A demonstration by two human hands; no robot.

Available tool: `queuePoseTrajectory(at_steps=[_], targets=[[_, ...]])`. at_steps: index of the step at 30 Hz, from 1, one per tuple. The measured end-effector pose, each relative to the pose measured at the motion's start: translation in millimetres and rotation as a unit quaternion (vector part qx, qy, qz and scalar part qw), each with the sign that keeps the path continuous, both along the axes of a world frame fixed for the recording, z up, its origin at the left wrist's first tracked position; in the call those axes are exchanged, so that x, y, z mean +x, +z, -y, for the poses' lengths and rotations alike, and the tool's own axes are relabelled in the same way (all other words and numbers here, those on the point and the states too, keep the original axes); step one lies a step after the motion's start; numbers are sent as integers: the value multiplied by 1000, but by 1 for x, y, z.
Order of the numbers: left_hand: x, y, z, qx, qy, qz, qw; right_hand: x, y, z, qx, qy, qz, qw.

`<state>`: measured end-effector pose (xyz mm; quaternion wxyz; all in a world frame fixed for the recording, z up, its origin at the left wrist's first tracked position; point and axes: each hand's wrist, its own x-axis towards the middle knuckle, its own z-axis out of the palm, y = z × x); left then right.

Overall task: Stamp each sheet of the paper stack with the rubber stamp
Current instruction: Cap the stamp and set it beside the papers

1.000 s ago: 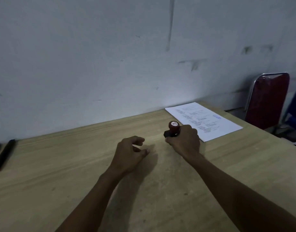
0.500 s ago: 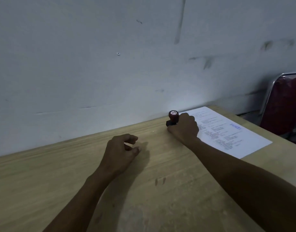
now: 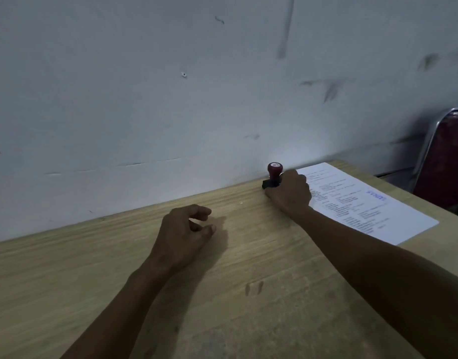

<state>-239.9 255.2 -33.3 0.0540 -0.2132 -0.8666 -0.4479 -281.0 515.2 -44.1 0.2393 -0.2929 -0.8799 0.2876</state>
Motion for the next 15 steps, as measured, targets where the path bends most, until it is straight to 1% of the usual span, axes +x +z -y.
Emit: queuePoseTrajectory(at_steps=[8, 11, 13, 15], targets=[[1, -1, 2, 0, 0, 0, 1000, 2, -3, -2, -28, 16, -11, 999], [3, -1, 3, 7, 2, 0, 1000, 11, -3, 0, -44, 27, -43, 998], [7, 0, 4, 12, 5, 1, 1000, 19, -2, 1, -34, 37, -65, 997], [13, 2, 6, 18, 8, -5, 1000, 28, 1, 5, -15, 46, -63, 997]])
